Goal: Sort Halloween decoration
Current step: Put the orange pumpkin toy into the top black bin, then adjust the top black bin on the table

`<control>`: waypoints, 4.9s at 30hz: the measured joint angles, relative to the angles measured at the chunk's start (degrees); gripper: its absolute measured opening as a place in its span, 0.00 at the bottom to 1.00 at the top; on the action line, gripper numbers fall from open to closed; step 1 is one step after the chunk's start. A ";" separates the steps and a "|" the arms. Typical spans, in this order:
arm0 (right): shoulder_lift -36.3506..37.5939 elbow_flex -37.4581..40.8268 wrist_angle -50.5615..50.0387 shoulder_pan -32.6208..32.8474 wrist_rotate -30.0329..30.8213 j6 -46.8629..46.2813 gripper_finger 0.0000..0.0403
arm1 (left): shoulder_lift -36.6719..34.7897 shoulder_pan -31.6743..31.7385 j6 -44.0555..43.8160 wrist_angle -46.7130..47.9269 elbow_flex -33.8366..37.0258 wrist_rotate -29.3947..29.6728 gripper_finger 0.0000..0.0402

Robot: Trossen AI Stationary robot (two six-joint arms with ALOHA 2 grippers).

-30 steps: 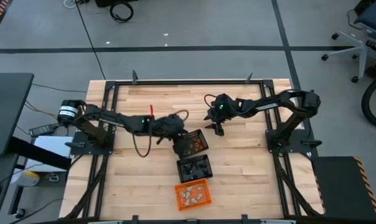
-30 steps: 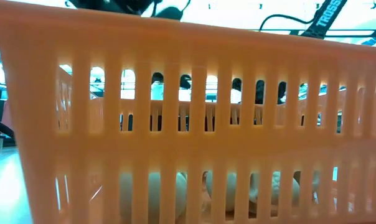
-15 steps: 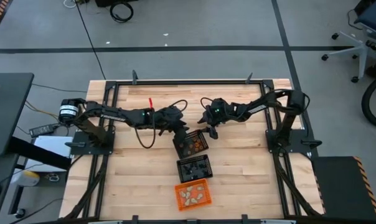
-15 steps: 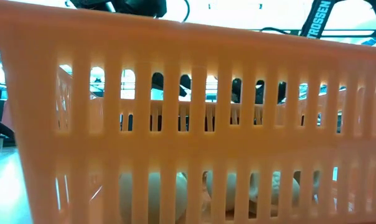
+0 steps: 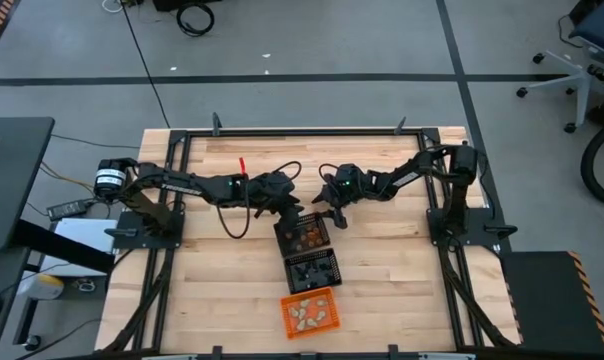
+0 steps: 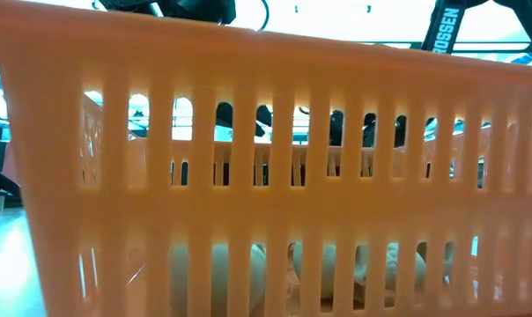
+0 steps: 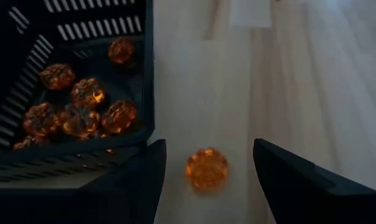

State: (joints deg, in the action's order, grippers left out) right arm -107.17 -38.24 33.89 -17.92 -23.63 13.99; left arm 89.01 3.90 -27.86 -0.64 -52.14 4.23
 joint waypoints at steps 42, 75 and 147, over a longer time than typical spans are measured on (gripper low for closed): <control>1.97 -0.44 -7.50 -1.14 5.08 3.81 0.23 | 0.02 0.06 0.57 0.46 0.00 0.02 0.38; 9.96 -11.54 -18.26 17.54 13.54 -15.80 0.22 | -8.17 -8.29 3.63 23.35 -0.04 0.83 0.38; 15.23 -12.33 -49.56 11.59 19.51 -24.46 0.42 | -6.29 -16.18 8.26 37.51 0.04 1.97 0.38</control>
State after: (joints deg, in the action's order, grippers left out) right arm -91.94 -50.57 -15.67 -6.33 -4.12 -10.47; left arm 82.72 -12.28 -19.59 36.87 -52.10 6.20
